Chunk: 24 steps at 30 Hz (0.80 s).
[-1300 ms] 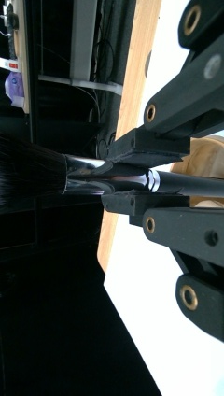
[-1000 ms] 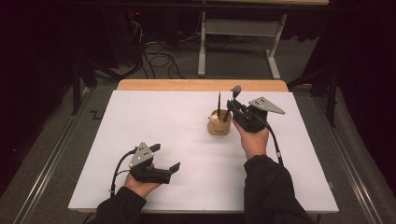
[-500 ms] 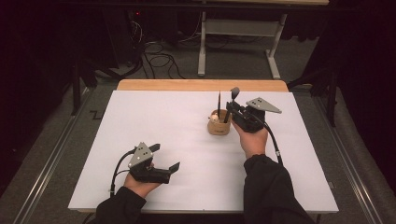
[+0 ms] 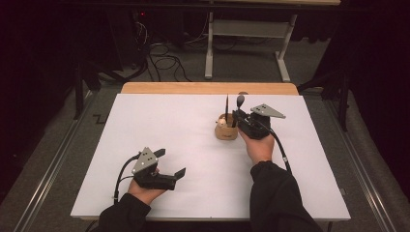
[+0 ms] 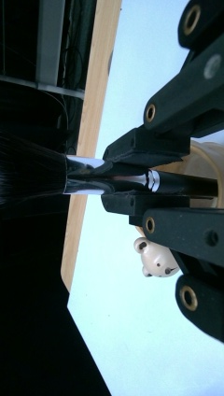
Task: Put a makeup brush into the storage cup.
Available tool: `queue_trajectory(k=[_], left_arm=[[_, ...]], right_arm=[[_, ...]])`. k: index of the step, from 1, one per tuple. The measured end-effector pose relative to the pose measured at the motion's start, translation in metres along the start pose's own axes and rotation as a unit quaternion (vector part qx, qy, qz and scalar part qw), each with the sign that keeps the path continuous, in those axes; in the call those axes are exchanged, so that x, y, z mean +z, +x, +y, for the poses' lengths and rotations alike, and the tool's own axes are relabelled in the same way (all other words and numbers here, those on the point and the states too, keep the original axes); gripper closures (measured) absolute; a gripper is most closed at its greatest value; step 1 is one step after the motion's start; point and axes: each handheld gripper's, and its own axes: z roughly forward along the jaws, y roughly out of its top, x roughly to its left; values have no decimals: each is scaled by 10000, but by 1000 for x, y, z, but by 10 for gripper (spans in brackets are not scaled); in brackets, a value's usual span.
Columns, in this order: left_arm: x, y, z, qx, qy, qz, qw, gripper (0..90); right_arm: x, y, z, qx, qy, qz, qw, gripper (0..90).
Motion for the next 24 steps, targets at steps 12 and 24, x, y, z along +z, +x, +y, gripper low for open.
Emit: queue_trajectory(k=[12,24], left_arm=[[0,0,0,3,8,-5,10000,2],[1,-1,0,5,2,-6,10000,3]], right_arm=[[-5,-9,-1,368,-129,-66,9992,99],[-3,-12,-5,311,111,-61,9994,5]])
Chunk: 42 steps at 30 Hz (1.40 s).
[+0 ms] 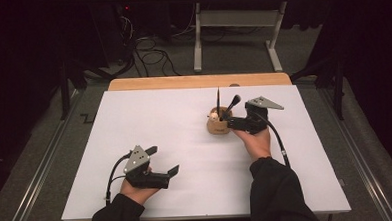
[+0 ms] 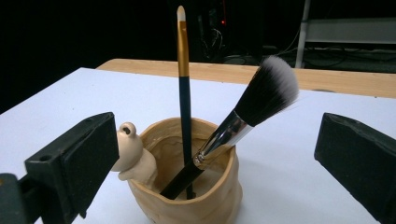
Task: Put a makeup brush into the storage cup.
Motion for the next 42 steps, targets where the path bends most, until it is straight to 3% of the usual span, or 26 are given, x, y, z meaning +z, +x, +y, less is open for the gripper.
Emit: queue_trajectory(k=[20,42], left_arm=[[-1,1,0,-8,-10,-10,10000,3],[0,3,1,-44,19,2,10000,4]], right_arm=[[-9,3,-2,-145,13,-27,9999,5],[-47,21,-16,-607,124,226,9978,5]])
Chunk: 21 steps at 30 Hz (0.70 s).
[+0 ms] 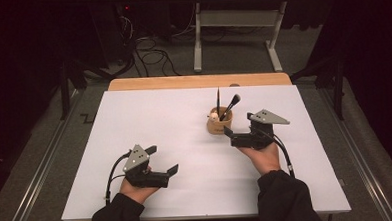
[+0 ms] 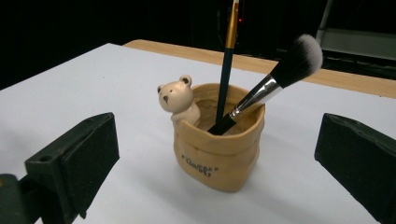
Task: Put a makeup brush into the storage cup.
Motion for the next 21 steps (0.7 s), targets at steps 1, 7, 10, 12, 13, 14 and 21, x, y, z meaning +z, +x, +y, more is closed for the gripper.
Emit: queue_trajectory(k=[1,7,10,12,13,14,21], left_arm=[[0,0,0,-7,1,0,10000,4],[0,1,0,-14,9,23,10000,4],[1,1,0,-25,23,29,10000,4],[1,1,0,-25,30,32,10000,4],[1,1,0,-28,29,33,10000,4],[1,1,0,-26,32,35,10000,4],[1,0,0,-33,64,23,10000,4]], right_arm=[[-3,0,-2,-50,9,-12,10000,5],[-23,-3,-14,-98,44,-17,9999,5],[-33,-3,-20,-189,67,-9,9998,5],[-39,-3,-24,-210,43,14,9998,5],[-43,-3,-25,-225,37,30,9997,5],[-46,-3,-27,-210,10,29,9998,5],[-70,-4,-36,-234,-144,12,9996,5]])
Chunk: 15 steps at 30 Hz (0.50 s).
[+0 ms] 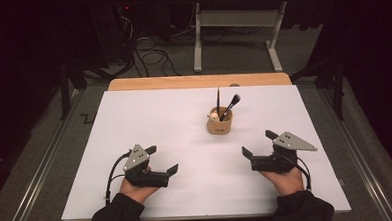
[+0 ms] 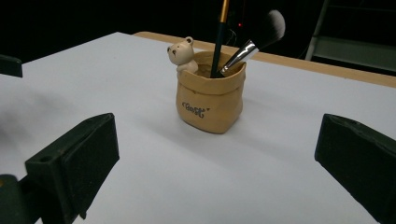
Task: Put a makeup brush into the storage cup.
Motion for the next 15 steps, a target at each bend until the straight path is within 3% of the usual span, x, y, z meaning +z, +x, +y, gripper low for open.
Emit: queue_trajectory(k=[8,15], left_arm=[[0,-2,0,36,29,-2,10000,4],[1,-5,1,95,15,-21,10000,4]], right_arm=[[-26,-4,-10,21,-141,-111,9998,5],[-28,-8,-17,64,-145,-156,9998,5]])
